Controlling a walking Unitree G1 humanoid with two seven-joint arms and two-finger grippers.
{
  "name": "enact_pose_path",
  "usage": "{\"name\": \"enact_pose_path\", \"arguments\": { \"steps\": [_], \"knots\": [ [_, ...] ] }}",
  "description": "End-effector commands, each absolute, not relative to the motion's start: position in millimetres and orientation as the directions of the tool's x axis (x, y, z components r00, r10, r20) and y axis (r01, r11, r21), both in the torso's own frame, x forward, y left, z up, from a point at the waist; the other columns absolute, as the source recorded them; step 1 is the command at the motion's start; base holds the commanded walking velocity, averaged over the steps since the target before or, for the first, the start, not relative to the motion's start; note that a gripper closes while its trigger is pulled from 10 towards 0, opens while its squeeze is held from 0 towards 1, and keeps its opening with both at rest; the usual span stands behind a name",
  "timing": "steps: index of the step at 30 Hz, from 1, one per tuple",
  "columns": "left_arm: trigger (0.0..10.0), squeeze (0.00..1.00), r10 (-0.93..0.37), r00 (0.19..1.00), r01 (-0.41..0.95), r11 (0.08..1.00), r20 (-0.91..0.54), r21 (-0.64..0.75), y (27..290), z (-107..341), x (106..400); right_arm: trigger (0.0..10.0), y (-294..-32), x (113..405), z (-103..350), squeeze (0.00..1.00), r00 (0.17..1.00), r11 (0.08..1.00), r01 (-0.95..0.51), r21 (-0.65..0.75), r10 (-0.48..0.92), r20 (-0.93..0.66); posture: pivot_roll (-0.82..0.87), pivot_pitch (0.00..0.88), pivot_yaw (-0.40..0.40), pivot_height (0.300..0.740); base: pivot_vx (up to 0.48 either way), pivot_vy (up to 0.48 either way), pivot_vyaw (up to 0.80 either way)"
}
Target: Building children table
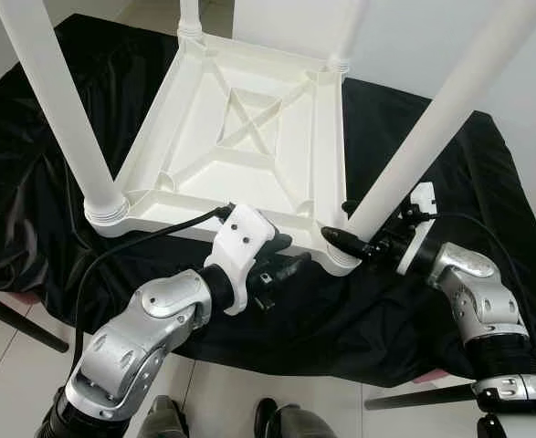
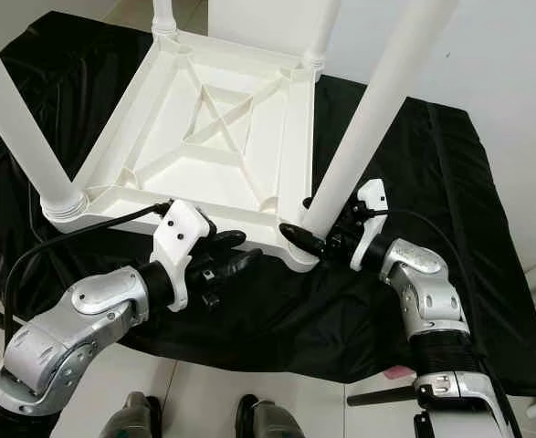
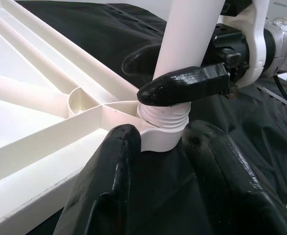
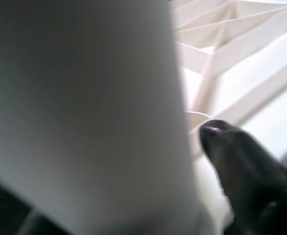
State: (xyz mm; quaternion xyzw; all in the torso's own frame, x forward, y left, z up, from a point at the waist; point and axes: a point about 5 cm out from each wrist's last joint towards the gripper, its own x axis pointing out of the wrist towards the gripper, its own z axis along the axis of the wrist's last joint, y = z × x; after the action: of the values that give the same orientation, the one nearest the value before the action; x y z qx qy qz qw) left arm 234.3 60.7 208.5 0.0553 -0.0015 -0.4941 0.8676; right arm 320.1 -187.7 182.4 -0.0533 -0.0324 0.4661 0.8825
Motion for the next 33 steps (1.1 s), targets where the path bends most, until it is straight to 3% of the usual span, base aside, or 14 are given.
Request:
{"name": "enact_pose_path", "arguments": {
  "steps": [1,11,12,13,22,24,25,28,30,33],
  "knots": [
    [10.0,0.00,-0.868,0.493,0.868,0.488,-0.052,0.096,58,209,231,0.0,-191,321,187,0.00,0.562,0.554,-0.817,-0.159,0.827,-0.001,0.11,0.183,-0.100,0.740,0.000,0.000,0.00],
    [10.0,0.00,-0.870,0.491,0.870,0.486,-0.049,0.085,56,208,229,0.0,-192,312,172,0.00,0.578,0.568,-0.813,-0.129,0.814,-0.055,0.10,0.196,-0.109,0.740,0.000,0.000,0.00],
    [10.0,0.00,-0.870,0.491,0.870,0.486,-0.047,0.079,55,208,228,0.0,-193,317,163,0.00,0.711,0.705,-0.703,-0.088,0.697,-0.092,0.09,0.205,-0.119,0.740,0.000,0.000,0.00],
    [10.0,0.00,-0.870,0.490,0.870,0.486,-0.046,0.077,55,208,228,0.0,-194,318,161,0.00,0.745,0.741,-0.667,-0.079,0.659,-0.104,0.09,0.205,-0.119,0.740,0.000,0.000,0.00],
    [10.0,0.00,-0.871,0.489,0.871,0.485,-0.047,0.075,55,207,227,0.0,-184,312,155,0.00,0.821,0.821,-0.569,-0.048,0.564,-0.085,0.08,0.206,-0.130,0.740,0.000,0.000,0.00],
    [10.0,0.00,-0.872,0.487,0.872,0.483,-0.049,0.072,55,206,226,0.0,-172,302,149,0.00,0.907,0.909,-0.416,0.039,0.417,-0.050,0.09,0.204,-0.134,0.740,0.000,0.000,0.00],
    [10.0,0.00,-0.872,0.487,0.872,0.483,-0.049,0.072,55,206,226,0.0,-172,302,149,0.00,0.907,0.909,-0.416,0.039,0.417,-0.050,0.09,0.204,-0.134,0.740,0.000,0.000,0.00],
    [10.0,0.00,-0.873,0.484,0.874,0.481,-0.051,0.071,54,205,225,0.0,-165,291,143,0.00,0.988,0.988,-0.138,0.066,0.142,-0.064,0.08,0.203,-0.135,0.740,0.000,0.000,0.00],
    [10.0,0.00,-0.876,0.480,0.877,0.476,-0.052,0.067,53,205,224,0.0,-161,285,142,0.00,0.999,1.000,0.009,0.013,-0.008,-0.050,0.08,0.200,-0.137,0.740,0.000,0.000,0.00],
    [10.0,0.00,-0.877,0.477,0.878,0.474,-0.052,0.066,52,204,224,0.0,-158,283,141,0.00,0.994,0.995,0.096,-0.004,-0.096,-0.048,0.08,0.198,-0.139,0.740,0.000,0.000,0.00]
  ]
}}
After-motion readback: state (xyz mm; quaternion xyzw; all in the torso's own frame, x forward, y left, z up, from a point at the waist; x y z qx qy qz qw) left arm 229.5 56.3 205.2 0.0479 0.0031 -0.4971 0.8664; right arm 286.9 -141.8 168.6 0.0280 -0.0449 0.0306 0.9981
